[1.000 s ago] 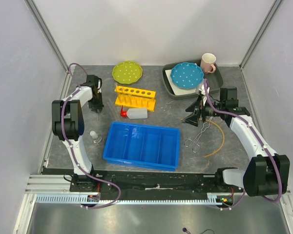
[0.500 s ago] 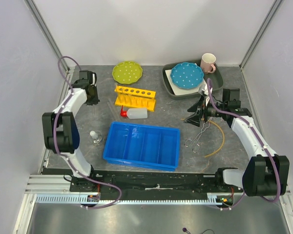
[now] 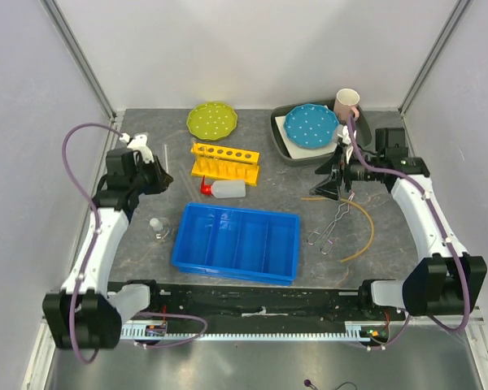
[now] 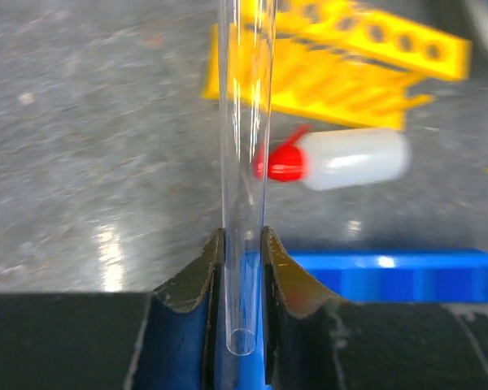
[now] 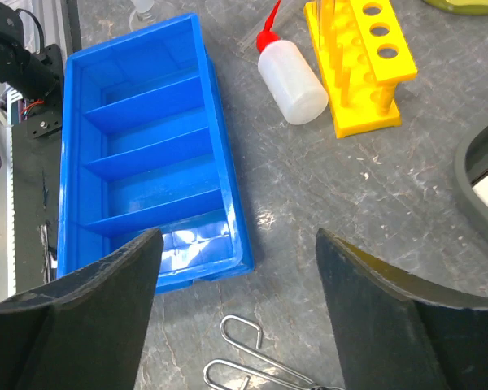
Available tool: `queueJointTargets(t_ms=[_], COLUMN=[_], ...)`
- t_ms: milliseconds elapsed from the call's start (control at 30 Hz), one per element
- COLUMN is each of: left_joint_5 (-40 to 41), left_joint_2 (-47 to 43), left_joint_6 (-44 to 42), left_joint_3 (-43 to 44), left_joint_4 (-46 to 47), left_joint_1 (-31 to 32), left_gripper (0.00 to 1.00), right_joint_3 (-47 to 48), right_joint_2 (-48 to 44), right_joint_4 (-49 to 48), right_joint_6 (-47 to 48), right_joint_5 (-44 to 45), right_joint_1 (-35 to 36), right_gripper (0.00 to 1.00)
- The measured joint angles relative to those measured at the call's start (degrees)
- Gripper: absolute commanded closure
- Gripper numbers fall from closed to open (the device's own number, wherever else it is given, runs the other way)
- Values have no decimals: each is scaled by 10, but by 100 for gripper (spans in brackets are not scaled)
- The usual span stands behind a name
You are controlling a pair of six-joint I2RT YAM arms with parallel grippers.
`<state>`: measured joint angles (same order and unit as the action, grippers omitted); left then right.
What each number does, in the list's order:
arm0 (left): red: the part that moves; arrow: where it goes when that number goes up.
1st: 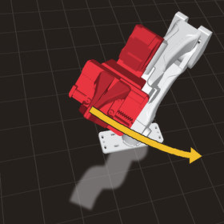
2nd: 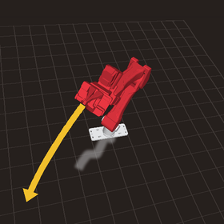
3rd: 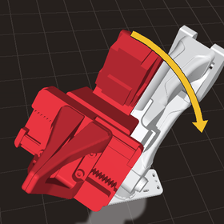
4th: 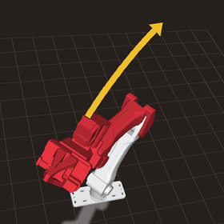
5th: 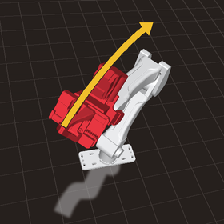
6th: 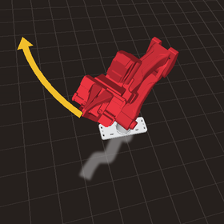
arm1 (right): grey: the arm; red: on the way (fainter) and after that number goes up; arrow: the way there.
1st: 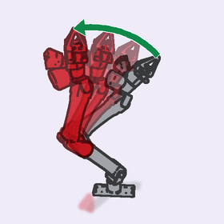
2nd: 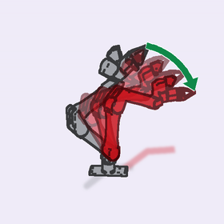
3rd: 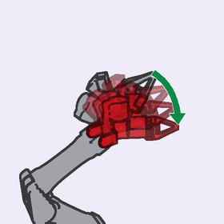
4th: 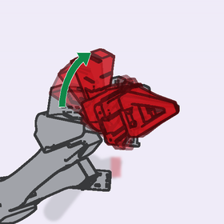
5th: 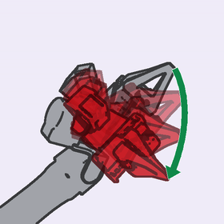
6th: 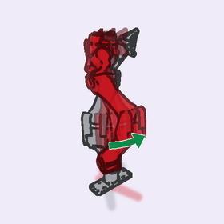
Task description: Organize the chemistry lab equipment
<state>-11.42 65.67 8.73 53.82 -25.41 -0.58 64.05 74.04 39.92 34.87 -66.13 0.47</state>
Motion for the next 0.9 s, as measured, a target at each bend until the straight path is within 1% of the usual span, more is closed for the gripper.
queueJointTargets(t_ms=[100, 167, 300, 400, 467, 533, 667, 800, 900], left_joint_5=[-83, -134, -191, -191, -186, -181, -150, -120, -106], left_joint_2=[-83, -127, -177, -184, -180, -170, -123, -75, -50], left_joint_6=[21, 42, 88, 118, 136, 151, 167, 169, 169], left_joint_3=[-52, -79, -118, -123, -123, -122, -111, -89, -78], left_joint_4=[39, 68, 133, 176, 208, 240, 282, 303, 316], left_joint_1=[8, 28, 111, 188, 238, 284, 360, 421, 449], left_gripper=[92, 92, 93, 93, 93, 93, 93, 93, 93], right_joint_3=[72, 106, 145, 168, 177, 177, 171, 151, 139], right_joint_2=[23, 33, 38, 38, 38, 38, 36, 34, 34], right_joint_4=[81, 119, 167, 180, 174, 148, 64, -28, -71], right_joint_6=[45, 59, 58, 34, 2, -49, -170, -289, -363], right_joint_5=[0, -1, -2, -6, -12, -14, -12, -6, 3], right_joint_1=[3, 10, 46, 81, 99, 114, 123, 126, 128], right_gripper=[11, 9, 8, 9, 8, 9, 9, 9, 10])
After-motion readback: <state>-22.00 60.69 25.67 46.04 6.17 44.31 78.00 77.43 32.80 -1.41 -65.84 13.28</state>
